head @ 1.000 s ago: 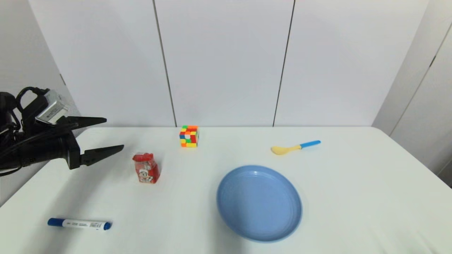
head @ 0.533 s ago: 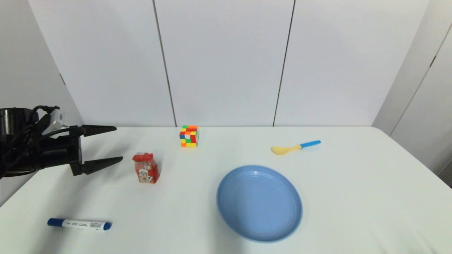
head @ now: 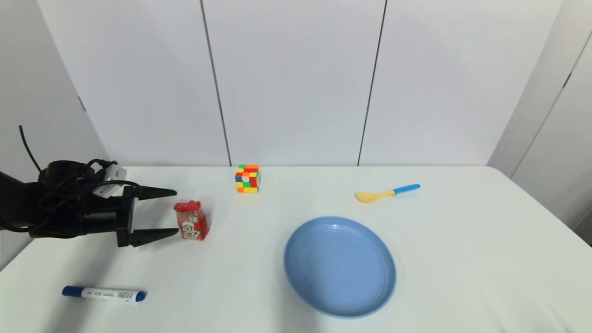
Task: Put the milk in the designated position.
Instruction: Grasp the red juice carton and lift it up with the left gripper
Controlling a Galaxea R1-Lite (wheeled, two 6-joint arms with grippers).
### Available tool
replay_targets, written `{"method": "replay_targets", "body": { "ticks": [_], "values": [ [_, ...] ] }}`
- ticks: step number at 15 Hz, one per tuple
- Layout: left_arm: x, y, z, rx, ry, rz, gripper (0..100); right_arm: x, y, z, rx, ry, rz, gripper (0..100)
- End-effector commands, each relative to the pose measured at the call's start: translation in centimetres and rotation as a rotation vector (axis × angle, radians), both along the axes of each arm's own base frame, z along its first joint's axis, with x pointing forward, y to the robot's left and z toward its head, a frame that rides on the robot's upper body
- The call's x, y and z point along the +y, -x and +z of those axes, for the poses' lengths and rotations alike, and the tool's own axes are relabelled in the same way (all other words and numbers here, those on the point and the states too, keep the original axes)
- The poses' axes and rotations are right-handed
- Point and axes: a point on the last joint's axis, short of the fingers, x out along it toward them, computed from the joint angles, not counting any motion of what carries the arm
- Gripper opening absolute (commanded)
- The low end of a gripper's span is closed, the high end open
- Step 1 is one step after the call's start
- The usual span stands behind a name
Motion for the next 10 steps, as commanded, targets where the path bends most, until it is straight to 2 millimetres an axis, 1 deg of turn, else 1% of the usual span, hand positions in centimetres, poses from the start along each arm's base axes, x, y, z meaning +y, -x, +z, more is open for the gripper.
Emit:
{"method": "replay_targets", "body": {
  "ticks": [1, 4, 7, 10],
  "values": [
    [-1.59, -0.96, -0.95, 0.044, 0.003, -0.071, 100, 0.00, -0.01, -0.01, 0.002, -0.001, 0.000, 100],
    [-2.48, -1.59, -1.11, 0.060, 0.007, -0.099, 100, 0.00, -0.01, -0.01, 0.002, -0.001, 0.000, 100],
    [-2.45, -1.82, -1.24, 0.071, 0.007, -0.099, 100, 0.00, -0.01, -0.01, 0.002, -0.001, 0.000, 100],
    [-2.49, -1.51, -1.54, 0.120, 0.015, -0.098, 100, 0.00, -0.01, 0.01, 0.001, -0.001, 0.000, 100]
  ]
}}
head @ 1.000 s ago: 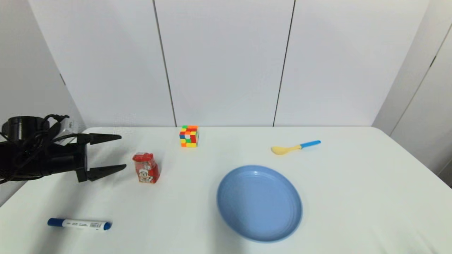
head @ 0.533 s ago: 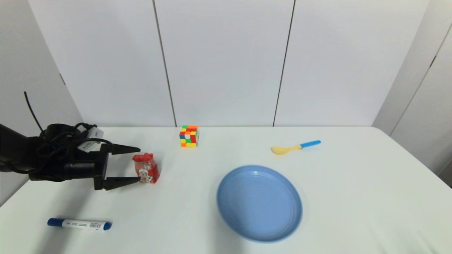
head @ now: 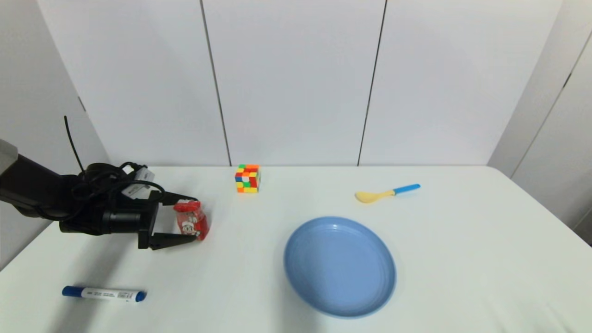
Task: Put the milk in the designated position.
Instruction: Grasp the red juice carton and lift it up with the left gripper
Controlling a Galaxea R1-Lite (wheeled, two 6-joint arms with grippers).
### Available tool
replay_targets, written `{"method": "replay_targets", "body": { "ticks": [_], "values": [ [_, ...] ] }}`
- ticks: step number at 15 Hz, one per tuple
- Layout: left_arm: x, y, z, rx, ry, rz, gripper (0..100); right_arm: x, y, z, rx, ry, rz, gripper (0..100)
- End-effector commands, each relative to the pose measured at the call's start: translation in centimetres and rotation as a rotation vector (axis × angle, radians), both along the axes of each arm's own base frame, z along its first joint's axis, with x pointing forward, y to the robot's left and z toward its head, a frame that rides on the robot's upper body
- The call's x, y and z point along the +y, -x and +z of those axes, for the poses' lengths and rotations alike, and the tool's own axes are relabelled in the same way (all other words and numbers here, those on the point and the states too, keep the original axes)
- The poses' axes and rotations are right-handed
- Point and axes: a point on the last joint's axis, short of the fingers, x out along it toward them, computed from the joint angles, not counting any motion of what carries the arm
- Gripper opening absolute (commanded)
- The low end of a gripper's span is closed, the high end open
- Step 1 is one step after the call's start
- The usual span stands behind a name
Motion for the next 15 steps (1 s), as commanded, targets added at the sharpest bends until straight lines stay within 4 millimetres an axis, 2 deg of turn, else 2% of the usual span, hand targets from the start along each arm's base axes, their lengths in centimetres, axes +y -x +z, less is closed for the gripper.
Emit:
{"method": "replay_targets", "body": {
  "ticks": [1, 6, 7, 15],
  "values": [
    [0.0, 0.2, -0.2, 0.032, 0.010, -0.004, 100, 0.0, 0.0, 0.0, 0.002, -0.001, 0.000, 100],
    [0.3, -0.4, 0.4, 0.014, 0.005, 0.004, 100, 0.0, 0.0, 0.0, 0.002, -0.001, 0.000, 100],
    [0.3, -0.5, 0.5, 0.015, 0.006, 0.005, 0, 0.0, 0.0, 0.0, 0.000, -0.001, 0.000, 100],
    [0.6, -0.7, 0.9, 0.026, 0.005, 0.014, 0, 0.0, 0.0, 0.0, 0.002, -0.001, 0.000, 100]
  ]
}}
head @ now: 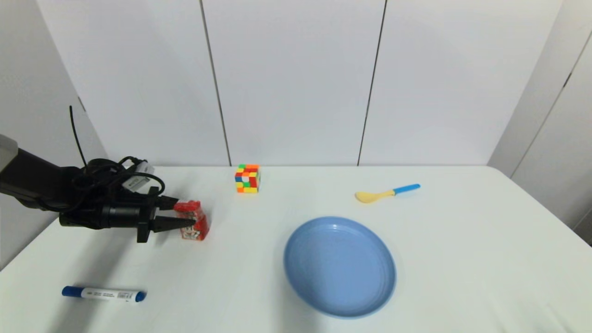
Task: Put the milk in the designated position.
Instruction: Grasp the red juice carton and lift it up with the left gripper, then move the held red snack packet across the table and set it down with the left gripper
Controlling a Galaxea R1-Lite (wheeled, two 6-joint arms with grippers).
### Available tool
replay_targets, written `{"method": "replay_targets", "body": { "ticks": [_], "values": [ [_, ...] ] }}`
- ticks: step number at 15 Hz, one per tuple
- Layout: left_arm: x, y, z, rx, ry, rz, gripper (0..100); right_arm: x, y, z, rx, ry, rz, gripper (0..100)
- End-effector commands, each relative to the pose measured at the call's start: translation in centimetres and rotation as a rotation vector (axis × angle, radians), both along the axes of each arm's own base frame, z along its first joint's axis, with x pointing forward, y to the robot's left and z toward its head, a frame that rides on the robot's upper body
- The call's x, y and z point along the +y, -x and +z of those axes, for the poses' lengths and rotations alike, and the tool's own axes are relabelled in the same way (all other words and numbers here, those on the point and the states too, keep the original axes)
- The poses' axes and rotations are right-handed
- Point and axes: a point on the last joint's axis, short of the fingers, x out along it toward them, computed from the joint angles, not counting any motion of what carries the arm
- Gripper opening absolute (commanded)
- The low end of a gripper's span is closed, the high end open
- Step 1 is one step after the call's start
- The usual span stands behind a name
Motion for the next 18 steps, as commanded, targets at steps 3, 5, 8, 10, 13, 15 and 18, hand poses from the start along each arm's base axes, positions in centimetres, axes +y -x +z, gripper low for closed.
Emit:
{"method": "replay_targets", "body": {
  "ticks": [3, 5, 8, 10, 13, 15, 18],
  "values": [
    [0.2, 0.2, 0.0, -0.002, 0.001, 0.002, 0, 0.0, 0.0, 0.0, 0.002, -0.001, 0.000, 100],
    [0.0, 0.9, 1.7, 0.011, -0.007, 0.012, 0, 0.0, 0.0, 0.0, 0.002, -0.001, 0.000, 100],
    [-2.5, 2.2, 6.4, 0.033, -0.076, 0.010, 0, 0.0, 0.0, 0.0, 0.002, -0.001, 0.000, 100],
    [-5.4, 3.6, 9.5, 0.090, -0.123, 0.024, 0, 0.0, 0.0, 0.0, 0.002, -0.001, 0.000, 100],
    [-9.5, 5.8, 11.8, 0.214, -0.164, 0.082, 0, 0.0, 0.0, 0.0, 0.002, -0.001, 0.000, 100],
    [-12.1, 7.0, 12.0, 0.263, -0.209, 0.123, 0, 0.0, 0.0, 0.0, 0.000, -0.001, 0.000, 100],
    [-15.2, 8.0, 11.6, 0.282, -0.189, 0.240, 0, 0.0, 0.0, 0.0, 0.002, -0.001, 0.000, 100]
  ]
}}
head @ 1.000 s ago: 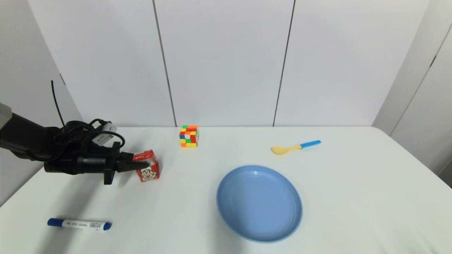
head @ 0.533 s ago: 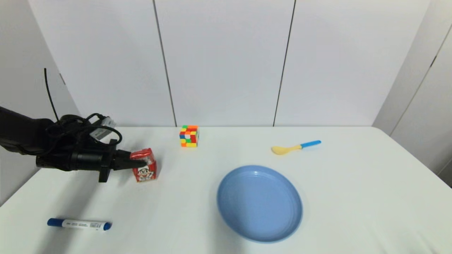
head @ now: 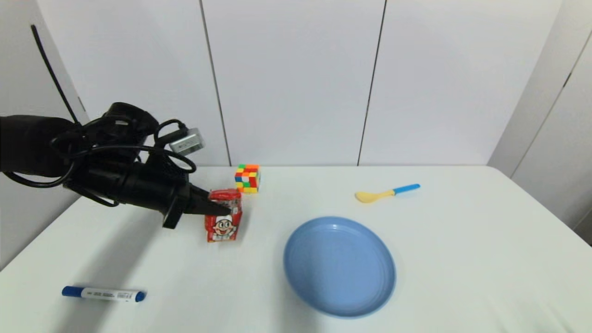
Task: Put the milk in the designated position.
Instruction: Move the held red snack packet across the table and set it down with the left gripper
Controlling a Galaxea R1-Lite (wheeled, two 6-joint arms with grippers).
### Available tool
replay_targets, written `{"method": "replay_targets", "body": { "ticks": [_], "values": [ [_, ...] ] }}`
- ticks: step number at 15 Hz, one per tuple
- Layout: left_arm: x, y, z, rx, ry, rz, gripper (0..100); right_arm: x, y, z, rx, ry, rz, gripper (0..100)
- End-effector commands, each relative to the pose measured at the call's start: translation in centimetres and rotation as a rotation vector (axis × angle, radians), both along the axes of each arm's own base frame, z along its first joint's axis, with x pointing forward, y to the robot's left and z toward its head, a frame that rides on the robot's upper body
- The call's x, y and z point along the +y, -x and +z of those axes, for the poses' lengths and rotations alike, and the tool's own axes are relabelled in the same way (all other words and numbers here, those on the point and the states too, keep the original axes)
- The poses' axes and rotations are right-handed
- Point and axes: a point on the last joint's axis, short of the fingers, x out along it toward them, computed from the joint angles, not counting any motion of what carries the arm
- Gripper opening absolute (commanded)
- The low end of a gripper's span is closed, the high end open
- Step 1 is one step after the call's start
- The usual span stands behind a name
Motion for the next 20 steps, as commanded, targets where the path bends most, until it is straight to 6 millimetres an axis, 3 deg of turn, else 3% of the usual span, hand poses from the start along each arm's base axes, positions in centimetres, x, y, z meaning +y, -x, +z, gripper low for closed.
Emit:
{"method": "replay_targets", "body": {
  "ticks": [1, 6, 13, 20],
  "values": [
    [-4.3, 2.2, 0.2, -0.020, 0.027, 0.174, 0, 0.0, 0.0, 0.0, 0.002, -0.001, 0.000, 100],
    [-8.2, 3.4, -3.3, -0.136, 0.163, 0.439, 0, 0.0, 0.0, 0.0, 0.000, -0.001, 0.000, 100],
    [-7.6, 4.4, -6.9, -0.221, 0.211, 0.492, 0, 0.0, 0.0, 0.0, 0.000, -0.001, 0.000, 100],
    [-6.3, 6.1, -8.0, -0.222, 0.172, 0.548, 0, 0.0, 0.0, 0.0, 0.000, -0.001, 0.000, 100]
  ]
}}
